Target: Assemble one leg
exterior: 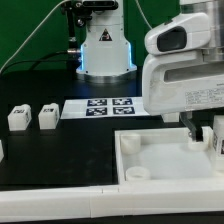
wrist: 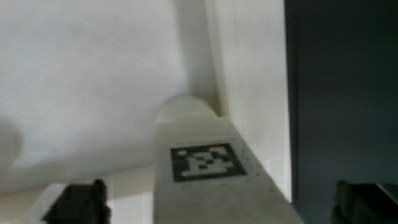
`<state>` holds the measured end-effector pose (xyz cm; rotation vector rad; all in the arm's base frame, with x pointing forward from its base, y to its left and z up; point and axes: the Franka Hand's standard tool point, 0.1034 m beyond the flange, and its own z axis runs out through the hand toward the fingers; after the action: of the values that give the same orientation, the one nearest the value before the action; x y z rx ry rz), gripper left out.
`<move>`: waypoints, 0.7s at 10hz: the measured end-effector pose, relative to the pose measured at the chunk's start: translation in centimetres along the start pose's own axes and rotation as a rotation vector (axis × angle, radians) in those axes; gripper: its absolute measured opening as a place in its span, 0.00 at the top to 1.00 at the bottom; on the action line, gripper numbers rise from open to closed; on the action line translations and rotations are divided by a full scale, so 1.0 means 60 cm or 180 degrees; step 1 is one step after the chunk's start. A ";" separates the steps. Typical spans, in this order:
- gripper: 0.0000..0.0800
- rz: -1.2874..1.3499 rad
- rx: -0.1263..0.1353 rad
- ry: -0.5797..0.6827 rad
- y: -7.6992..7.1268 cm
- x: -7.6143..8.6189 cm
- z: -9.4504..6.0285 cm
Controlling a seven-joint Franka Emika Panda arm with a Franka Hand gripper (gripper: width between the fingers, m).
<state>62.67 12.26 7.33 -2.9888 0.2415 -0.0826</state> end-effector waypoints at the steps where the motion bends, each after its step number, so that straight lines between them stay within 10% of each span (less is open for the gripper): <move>1: 0.50 0.0317 0.0021 -0.0005 -0.002 -0.001 0.000; 4: 0.62 0.1138 0.0015 -0.0017 0.003 -0.002 0.002; 7: 0.63 0.2919 0.0216 -0.0068 0.003 0.000 0.005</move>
Offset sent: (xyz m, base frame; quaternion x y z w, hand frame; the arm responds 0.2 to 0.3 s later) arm 0.0000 0.0000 0.0000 0.0000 0.0000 0.1790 0.9838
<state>62.68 12.13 7.01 -2.5084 1.5000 0.0422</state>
